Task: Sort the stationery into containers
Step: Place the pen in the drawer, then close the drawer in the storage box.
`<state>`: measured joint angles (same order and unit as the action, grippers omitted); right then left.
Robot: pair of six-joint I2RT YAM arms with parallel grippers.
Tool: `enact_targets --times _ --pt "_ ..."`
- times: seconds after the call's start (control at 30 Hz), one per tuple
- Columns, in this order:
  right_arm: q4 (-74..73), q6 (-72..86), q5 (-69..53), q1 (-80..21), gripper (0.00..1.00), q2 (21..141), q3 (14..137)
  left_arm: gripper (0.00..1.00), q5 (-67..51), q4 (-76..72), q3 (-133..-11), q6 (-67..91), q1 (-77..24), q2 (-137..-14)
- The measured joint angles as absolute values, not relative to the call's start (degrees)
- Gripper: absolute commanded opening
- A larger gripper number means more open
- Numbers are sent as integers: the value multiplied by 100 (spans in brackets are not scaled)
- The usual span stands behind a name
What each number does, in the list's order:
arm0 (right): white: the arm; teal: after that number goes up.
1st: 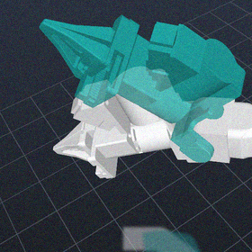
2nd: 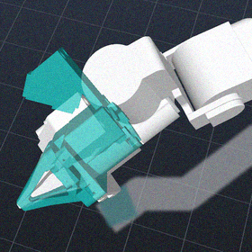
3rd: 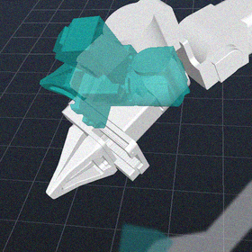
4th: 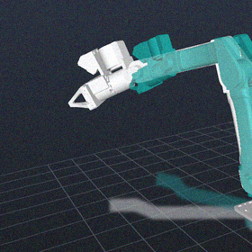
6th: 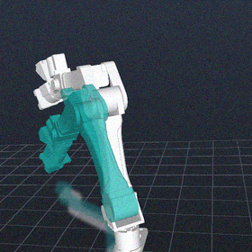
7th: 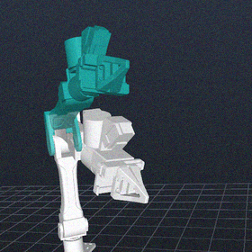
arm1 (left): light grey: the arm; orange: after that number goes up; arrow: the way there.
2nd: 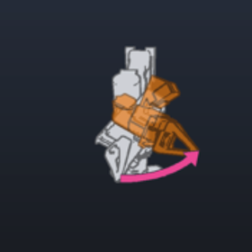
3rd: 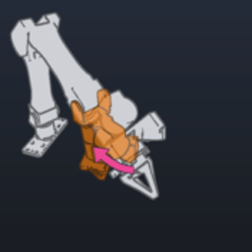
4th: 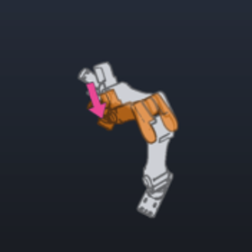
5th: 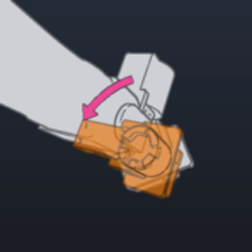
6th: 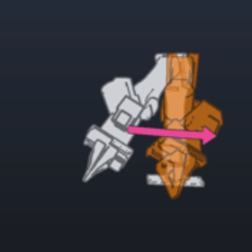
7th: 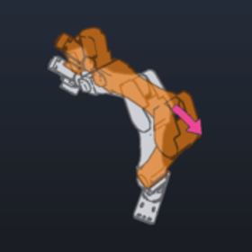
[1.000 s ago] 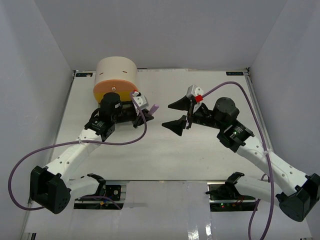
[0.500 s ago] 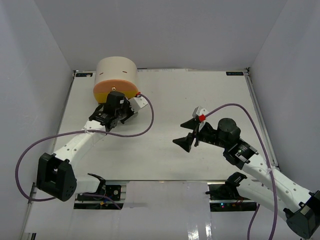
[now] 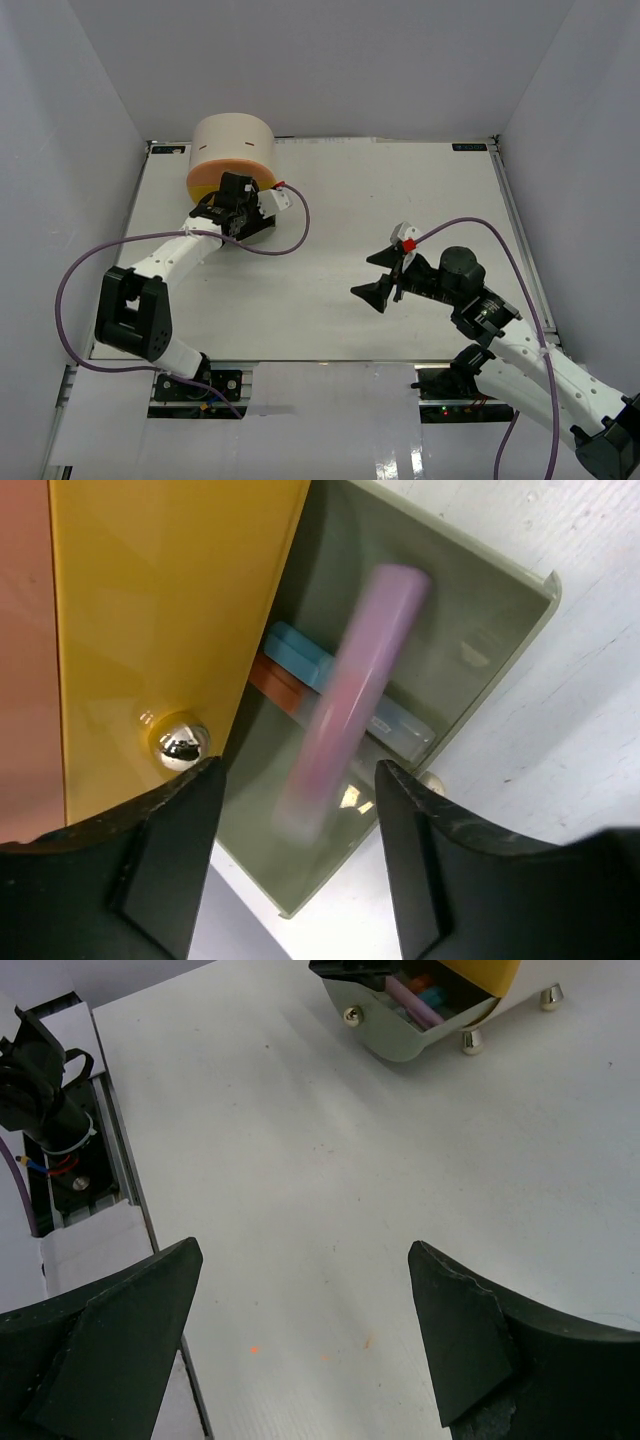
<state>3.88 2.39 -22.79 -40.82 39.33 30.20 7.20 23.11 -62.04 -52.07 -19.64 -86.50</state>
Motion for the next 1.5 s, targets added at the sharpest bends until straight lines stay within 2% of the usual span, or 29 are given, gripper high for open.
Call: enact_targets --times 0.07,0.2,0.37,0.53,0.6,0.77,0.93,1.07,1.17,1.33,1.5 --pt "340 242 -2259 -4082 90 3905 3011 85 751 2318 -6211 -5240 -1964 -8639" --pt "292 244 -2244 -4080 90 3905 3011 92 735 2335 -6322 -5116 -1964 -8549" --pt "292 244 -2239 -4056 90 3942 3011 93 642 2226 -6493 -4388 -1964 -8055" --pt "287 261 -2211 -4056 90 3979 3011 93 816 1717 -6298 -2351 -1966 -7035" --pt "285 263 -2191 -4053 90 3955 3009 92 1081 1382 -5811 -1345 -1970 -6427" --pt "276 263 -2132 -4051 90 3756 2902 80 1741 932 -3972 698 -1964 -5004" --pt "224 263 -2110 -4051 90 3667 2814 75 2003 344 -2180 1634 -1959 -4261" --pt "209 263 -2099 -4051 90 3570 2777 73 2123 -434 -1678 1804 -1959 -4536" --pt "169 263 -2086 -4051 90 3500 2720 73 2093 -1278 -1656 1732 -1955 -5153" --pt "134 261 -2047 -4051 90 3393 2718 66 1813 -2259 -1658 1428 -1916 -6226" --pt "134 259 -1981 -4051 90 3330 2711 62 1509 -2895 -1667 1201 -1787 -6753"
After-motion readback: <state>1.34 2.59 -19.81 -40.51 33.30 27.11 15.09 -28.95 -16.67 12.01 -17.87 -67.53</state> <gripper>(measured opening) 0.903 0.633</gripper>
